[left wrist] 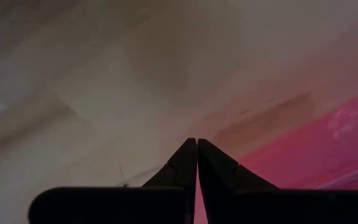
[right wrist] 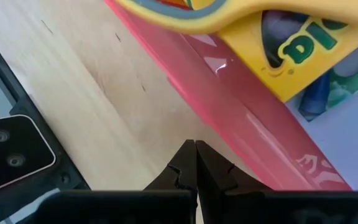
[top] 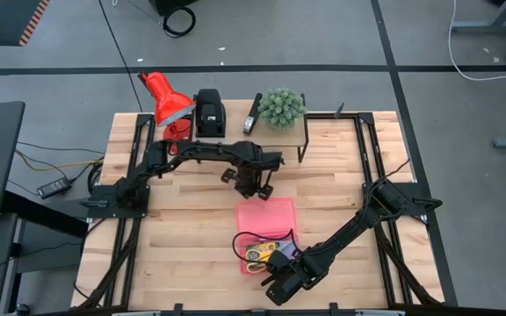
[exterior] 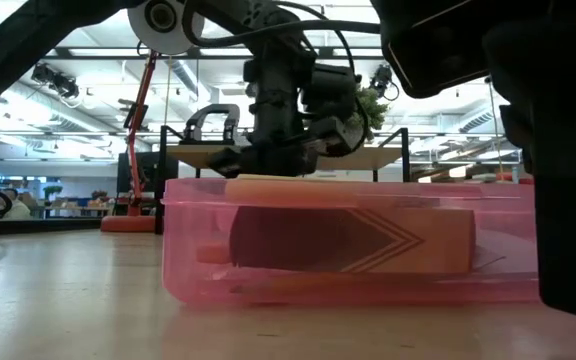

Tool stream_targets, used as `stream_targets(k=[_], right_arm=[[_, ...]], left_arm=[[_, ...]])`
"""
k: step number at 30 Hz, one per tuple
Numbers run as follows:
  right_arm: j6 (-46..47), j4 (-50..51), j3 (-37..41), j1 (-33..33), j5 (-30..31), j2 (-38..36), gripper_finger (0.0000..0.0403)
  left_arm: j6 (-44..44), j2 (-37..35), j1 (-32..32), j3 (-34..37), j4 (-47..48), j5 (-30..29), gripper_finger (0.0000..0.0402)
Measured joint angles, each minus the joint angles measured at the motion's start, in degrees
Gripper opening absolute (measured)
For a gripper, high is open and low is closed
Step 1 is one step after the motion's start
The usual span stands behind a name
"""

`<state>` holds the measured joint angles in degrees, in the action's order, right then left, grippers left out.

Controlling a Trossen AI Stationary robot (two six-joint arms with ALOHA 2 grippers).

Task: Pack school essentials
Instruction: Close the pink supply box

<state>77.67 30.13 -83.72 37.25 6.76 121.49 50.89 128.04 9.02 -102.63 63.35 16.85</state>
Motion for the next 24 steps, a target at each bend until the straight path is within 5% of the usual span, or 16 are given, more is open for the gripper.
stream_targets(k=[7,24], right_arm=[[0.11,0.0,-0.03,0.0,0.0,-0.07,0.0006],[-0.71,-0.04,-0.15,0.07,0.66,-0.2,0.0006]], left_arm=[[6.97,0.4,0.11,-0.02,-4.9,1.0,0.0016],[7.5,3.73,-2.7,-0.05,-5.51,5.57,0.0015]])
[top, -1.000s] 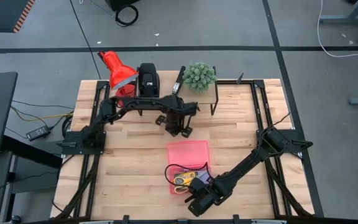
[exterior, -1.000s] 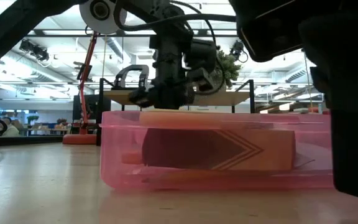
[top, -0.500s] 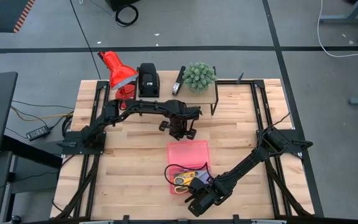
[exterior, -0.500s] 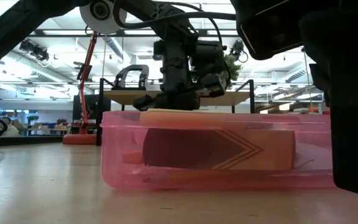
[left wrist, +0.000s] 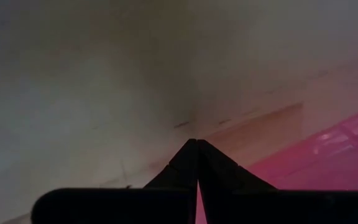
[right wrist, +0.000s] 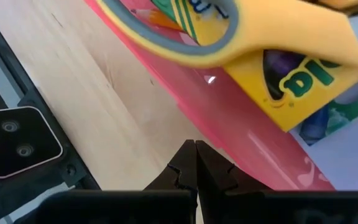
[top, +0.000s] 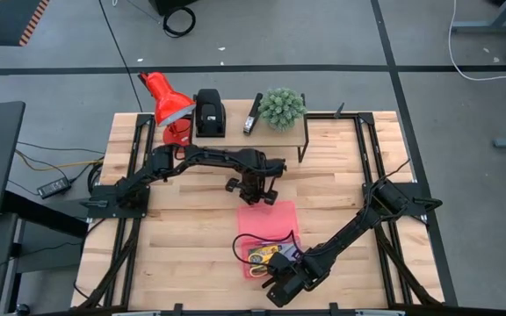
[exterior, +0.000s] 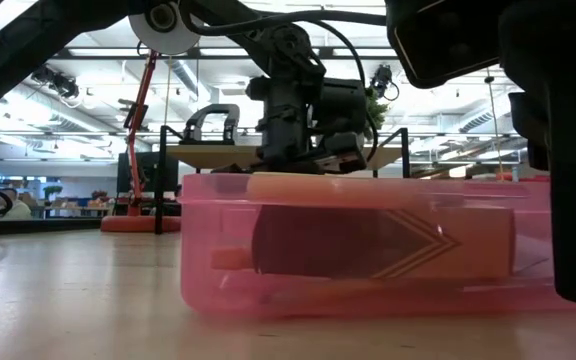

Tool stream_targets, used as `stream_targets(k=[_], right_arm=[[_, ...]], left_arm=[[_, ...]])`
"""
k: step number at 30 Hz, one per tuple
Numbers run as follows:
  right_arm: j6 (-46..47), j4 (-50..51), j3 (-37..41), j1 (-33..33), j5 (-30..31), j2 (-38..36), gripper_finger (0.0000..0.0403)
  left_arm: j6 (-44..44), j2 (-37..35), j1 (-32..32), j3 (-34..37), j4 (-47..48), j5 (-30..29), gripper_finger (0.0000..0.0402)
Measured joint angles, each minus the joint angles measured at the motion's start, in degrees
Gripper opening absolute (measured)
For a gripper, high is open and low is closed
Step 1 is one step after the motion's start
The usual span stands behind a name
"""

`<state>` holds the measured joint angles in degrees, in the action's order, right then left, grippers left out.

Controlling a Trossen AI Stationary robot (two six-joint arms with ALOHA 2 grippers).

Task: Pack school essentials
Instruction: Close the pink supply box

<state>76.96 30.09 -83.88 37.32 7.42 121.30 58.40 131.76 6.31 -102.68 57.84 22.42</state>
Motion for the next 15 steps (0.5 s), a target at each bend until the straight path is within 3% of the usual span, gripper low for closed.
stream_targets(k=[15], right_arm=[[-0.5,0.39,-0.02,0.04,0.69,0.0,0.0006]], left_arm=[[-0.5,-1.41,0.22,-0.22,0.38,5.32,0.0009]])
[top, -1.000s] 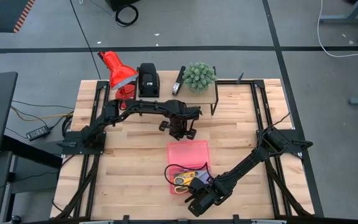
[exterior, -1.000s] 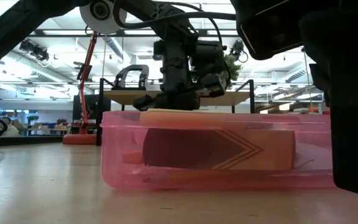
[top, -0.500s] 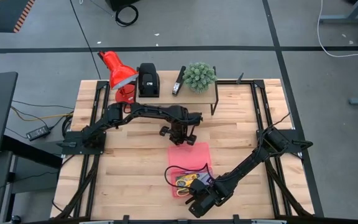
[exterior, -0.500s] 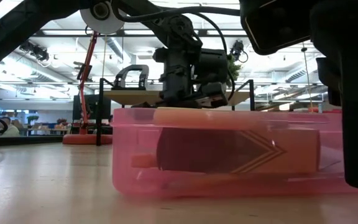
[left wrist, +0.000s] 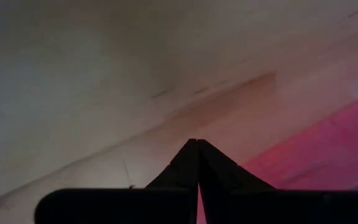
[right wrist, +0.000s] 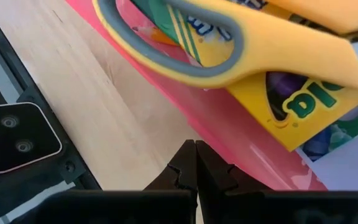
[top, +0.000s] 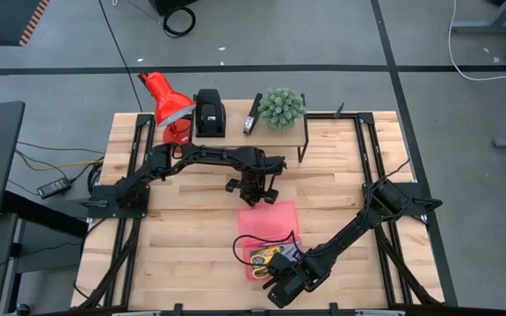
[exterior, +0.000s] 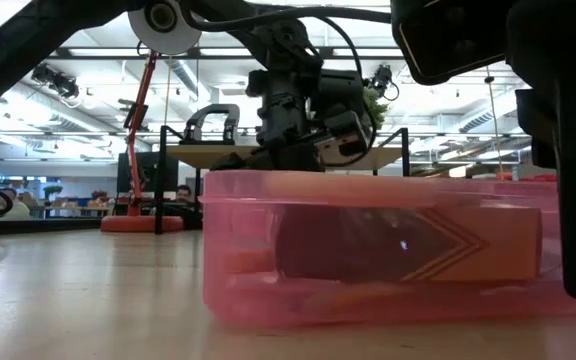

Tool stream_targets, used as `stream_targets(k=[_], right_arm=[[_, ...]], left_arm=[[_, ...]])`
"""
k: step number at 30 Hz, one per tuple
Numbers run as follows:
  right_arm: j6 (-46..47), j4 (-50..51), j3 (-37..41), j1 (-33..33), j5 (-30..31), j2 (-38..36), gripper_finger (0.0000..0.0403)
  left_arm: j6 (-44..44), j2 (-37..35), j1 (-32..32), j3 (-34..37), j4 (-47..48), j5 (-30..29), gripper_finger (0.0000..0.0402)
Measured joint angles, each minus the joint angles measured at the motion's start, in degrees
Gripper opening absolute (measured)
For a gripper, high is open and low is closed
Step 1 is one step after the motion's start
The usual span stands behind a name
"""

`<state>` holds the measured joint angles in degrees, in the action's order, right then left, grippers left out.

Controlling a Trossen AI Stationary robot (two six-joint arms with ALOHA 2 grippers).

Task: Pack school essentials
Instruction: Close the pink supply box

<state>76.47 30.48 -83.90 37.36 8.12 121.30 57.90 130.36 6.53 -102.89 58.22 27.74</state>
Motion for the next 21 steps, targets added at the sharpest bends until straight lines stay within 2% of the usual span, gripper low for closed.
stream_targets(k=[8,14,21], right_arm=[[-0.02,0.54,0.02,-0.58,0.88,0.0,0.0006],[-1.34,1.03,0.04,-1.87,-0.12,0.0,0.0006],[-3.1,1.05,0.04,-2.82,-0.78,0.0,0.0006]], left_arm=[[-0.04,-2.26,1.61,-0.07,0.41,-0.47,0.0014],[-0.01,-2.33,-0.06,-0.07,0.46,-1.77,0.0007],[-0.04,-2.48,-0.69,-0.04,0.92,-1.62,0.0018]])
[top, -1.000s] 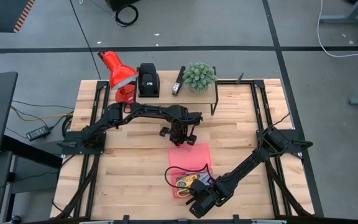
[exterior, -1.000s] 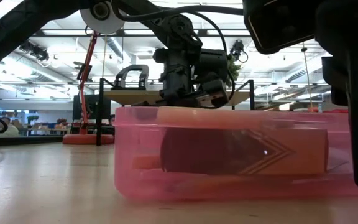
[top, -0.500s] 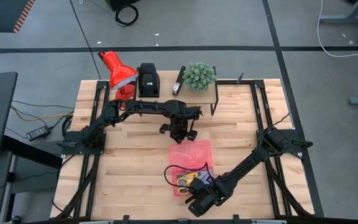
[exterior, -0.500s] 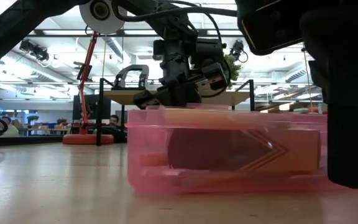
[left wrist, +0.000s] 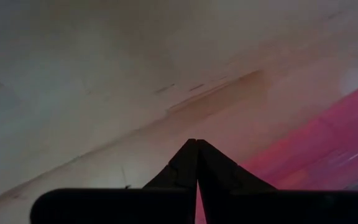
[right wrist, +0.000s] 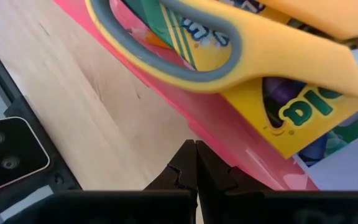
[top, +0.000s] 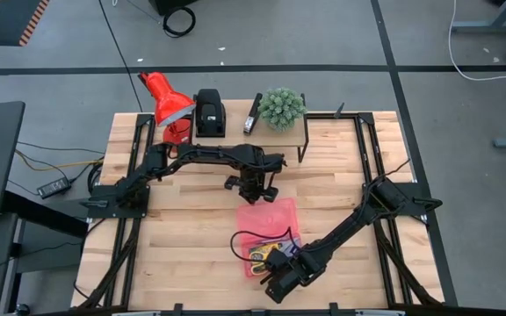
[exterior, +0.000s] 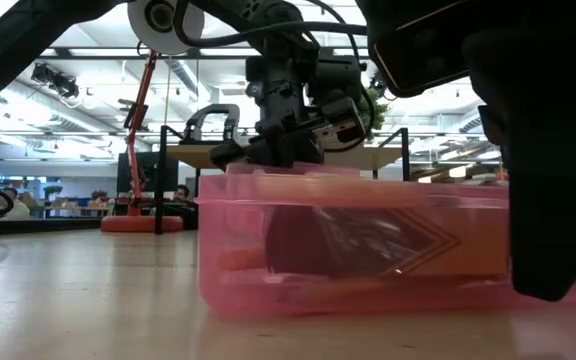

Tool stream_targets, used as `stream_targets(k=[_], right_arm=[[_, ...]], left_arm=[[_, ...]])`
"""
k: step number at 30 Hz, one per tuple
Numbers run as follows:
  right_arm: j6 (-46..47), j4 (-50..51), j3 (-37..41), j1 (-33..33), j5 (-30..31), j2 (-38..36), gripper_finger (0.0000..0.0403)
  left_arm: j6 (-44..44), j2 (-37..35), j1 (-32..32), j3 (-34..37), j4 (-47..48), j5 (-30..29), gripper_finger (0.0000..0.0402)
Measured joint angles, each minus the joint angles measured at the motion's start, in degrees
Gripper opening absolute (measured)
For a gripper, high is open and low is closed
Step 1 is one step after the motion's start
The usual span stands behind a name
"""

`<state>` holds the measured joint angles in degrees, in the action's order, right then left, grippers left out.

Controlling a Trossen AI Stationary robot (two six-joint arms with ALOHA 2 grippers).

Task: Pack school essentials
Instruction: Close the pink supply box

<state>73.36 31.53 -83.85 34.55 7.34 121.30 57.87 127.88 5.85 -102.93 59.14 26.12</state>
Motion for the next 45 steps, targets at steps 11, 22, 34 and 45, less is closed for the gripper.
stream_targets(k=[11,22,34,45], right_arm=[[-0.63,1.99,0.24,-1.49,1.88,0.22,0.0006],[-3.85,1.83,0.17,-4.01,0.45,0.17,0.0006],[-8.22,1.57,0.15,-6.05,-0.57,0.17,0.0006],[-15.28,-1.21,0.11,-5.07,1.8,0.1,0.0006]], left_arm=[[-1.05,-1.35,0.71,0.0,0.25,2.46,0.0012],[-1.42,-1.99,0.26,0.06,0.7,1.54,0.0007],[-1.54,-1.99,-1.0,0.04,0.72,1.02,0.0009],[-1.7,-1.99,-0.98,0.04,0.69,-1.67,0.0018]])
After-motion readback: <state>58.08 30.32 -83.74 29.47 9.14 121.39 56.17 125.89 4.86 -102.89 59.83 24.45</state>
